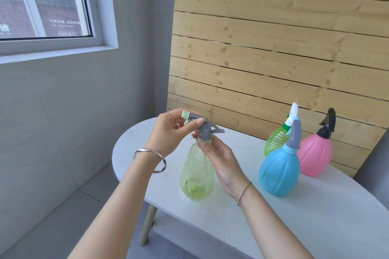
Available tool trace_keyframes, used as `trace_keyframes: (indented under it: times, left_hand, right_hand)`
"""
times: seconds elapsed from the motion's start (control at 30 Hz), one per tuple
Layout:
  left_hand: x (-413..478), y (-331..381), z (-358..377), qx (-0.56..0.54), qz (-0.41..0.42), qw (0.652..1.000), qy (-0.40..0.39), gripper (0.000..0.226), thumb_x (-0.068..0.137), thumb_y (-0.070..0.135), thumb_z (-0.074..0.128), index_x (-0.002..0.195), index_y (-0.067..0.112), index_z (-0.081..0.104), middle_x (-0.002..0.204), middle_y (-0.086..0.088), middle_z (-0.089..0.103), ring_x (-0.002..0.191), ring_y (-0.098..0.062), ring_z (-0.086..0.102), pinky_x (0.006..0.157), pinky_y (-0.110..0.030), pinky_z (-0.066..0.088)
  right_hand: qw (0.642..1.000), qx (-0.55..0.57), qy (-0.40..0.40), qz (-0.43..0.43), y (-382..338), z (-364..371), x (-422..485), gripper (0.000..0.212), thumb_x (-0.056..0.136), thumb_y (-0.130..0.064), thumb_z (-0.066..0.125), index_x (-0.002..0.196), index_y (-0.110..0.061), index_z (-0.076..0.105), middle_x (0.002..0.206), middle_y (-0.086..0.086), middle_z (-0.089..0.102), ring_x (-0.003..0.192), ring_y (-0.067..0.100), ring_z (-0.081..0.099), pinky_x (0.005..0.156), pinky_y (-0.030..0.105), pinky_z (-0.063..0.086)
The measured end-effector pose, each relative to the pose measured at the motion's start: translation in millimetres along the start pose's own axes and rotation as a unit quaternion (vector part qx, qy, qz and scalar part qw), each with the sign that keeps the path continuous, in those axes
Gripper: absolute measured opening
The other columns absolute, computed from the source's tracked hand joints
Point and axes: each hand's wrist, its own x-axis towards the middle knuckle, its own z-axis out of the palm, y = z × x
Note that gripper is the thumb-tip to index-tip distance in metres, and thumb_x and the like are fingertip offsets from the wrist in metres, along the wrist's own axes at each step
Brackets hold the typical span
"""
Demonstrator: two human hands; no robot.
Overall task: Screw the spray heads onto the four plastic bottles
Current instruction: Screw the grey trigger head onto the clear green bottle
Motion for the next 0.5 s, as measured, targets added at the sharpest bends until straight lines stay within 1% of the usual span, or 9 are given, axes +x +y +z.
trace_keyframes:
  times: [0.07, 0.17, 0.23, 0.3, 0.33, 0.4, 0.43, 0.47, 0.5]
  left_hand:
    - [0.4, -0.1, 0.0, 0.004, 0.005, 1.0, -0.002, 0.025, 0.072, 0.043, 0.07, 0.083, 0.021, 0.073, 0.082, -0.018, 0.073, 0.068, -0.036, 0.055, 0.079, -0.067, 0.046]
    - [0.8, -2.0, -0.1, 0.004, 0.005, 1.0, -0.003, 0.024, 0.073, 0.042, 0.07, 0.084, 0.021, 0.073, 0.087, -0.022, 0.072, 0.073, -0.029, 0.052, 0.08, -0.067, 0.045]
    - [0.0, -1.6, 0.2, 0.0, 0.005, 1.0, -0.001, 0.025, 0.073, 0.041, 0.07, 0.084, 0.019, 0.073, 0.088, -0.026, 0.071, 0.074, -0.029, 0.052, 0.081, -0.067, 0.045]
    - [-0.6, -2.3, 1.7, -0.008, 0.012, 1.0, 0.003, 0.027, 0.073, 0.041, 0.07, 0.085, 0.017, 0.072, 0.087, -0.024, 0.071, 0.074, -0.028, 0.051, 0.077, -0.064, 0.046]
    - [-1.5, -3.2, 2.6, -0.008, 0.016, 1.0, 0.008, 0.027, 0.073, 0.042, 0.07, 0.085, 0.017, 0.072, 0.084, -0.019, 0.072, 0.073, -0.026, 0.051, 0.072, -0.06, 0.046]
    - [-2.8, -8.0, 2.6, 0.003, 0.014, 1.0, 0.027, 0.03, 0.072, 0.047, 0.068, 0.094, 0.026, 0.07, 0.083, 0.003, 0.071, 0.073, -0.015, 0.054, 0.069, -0.043, 0.045]
    - [-3.6, -11.4, 1.6, 0.016, 0.003, 0.999, 0.035, 0.038, 0.071, 0.052, 0.067, 0.103, 0.033, 0.065, 0.089, 0.013, 0.067, 0.074, -0.009, 0.055, 0.07, -0.029, 0.047]
    - [-5.7, -15.0, -0.3, 0.031, -0.018, 0.999, 0.037, 0.051, 0.068, 0.058, 0.065, 0.114, 0.039, 0.056, 0.101, 0.019, 0.063, 0.082, -0.003, 0.057, 0.07, -0.015, 0.047]
    - [-8.4, -19.1, -2.4, 0.041, -0.046, 0.998, 0.028, 0.066, 0.064, 0.062, 0.064, 0.124, 0.041, 0.046, 0.115, 0.021, 0.057, 0.094, 0.0, 0.057, 0.072, -0.008, 0.046]
  right_hand:
    - [1.0, -0.02, -0.004, -0.011, -1.4, -0.5, -1.7, 0.037, 0.077, -0.046, 0.065, 0.109, -0.029, 0.069, 0.115, -0.014, 0.071, 0.113, -0.006, 0.059, 0.091, 0.007, 0.044]
    - [0.998, -0.028, 0.037, -0.039, -1.6, 1.4, -0.8, 0.024, 0.072, -0.043, 0.07, 0.093, -0.031, 0.072, 0.101, -0.015, 0.075, 0.102, -0.003, 0.064, 0.086, 0.012, 0.046]
    - [0.996, -0.038, 0.06, -0.05, 0.2, 2.8, 0.9, 0.016, 0.074, -0.036, 0.074, 0.089, -0.029, 0.072, 0.096, -0.013, 0.075, 0.098, -0.001, 0.066, 0.086, 0.015, 0.046]
    - [0.996, -0.047, 0.056, -0.051, 0.9, 1.9, 2.8, 0.014, 0.079, -0.027, 0.074, 0.093, -0.027, 0.071, 0.1, -0.01, 0.075, 0.102, 0.001, 0.066, 0.091, 0.018, 0.048]
    - [0.997, -0.045, 0.04, -0.048, -0.2, 0.5, 3.2, 0.016, 0.081, -0.024, 0.072, 0.096, -0.027, 0.07, 0.103, -0.011, 0.075, 0.105, 0.002, 0.066, 0.094, 0.019, 0.048]
    - [0.998, -0.037, 0.001, -0.049, -4.3, -2.9, 3.7, 0.022, 0.083, -0.019, 0.07, 0.103, -0.026, 0.069, 0.105, -0.016, 0.074, 0.111, 0.002, 0.064, 0.096, 0.017, 0.048]
    - [0.998, -0.039, -0.003, -0.053, -6.2, -4.8, 3.9, 0.023, 0.083, -0.016, 0.07, 0.104, -0.026, 0.068, 0.104, -0.018, 0.074, 0.112, 0.002, 0.064, 0.095, 0.016, 0.048]
    - [0.997, -0.04, 0.006, -0.058, -7.9, -6.8, 4.7, 0.023, 0.082, -0.015, 0.07, 0.103, -0.024, 0.068, 0.102, -0.018, 0.075, 0.11, 0.002, 0.065, 0.092, 0.016, 0.048]
    - [0.997, -0.032, 0.026, -0.064, -10.4, -8.8, 5.4, 0.022, 0.081, -0.013, 0.071, 0.101, -0.022, 0.069, 0.099, -0.018, 0.076, 0.106, 0.001, 0.066, 0.088, 0.015, 0.049]
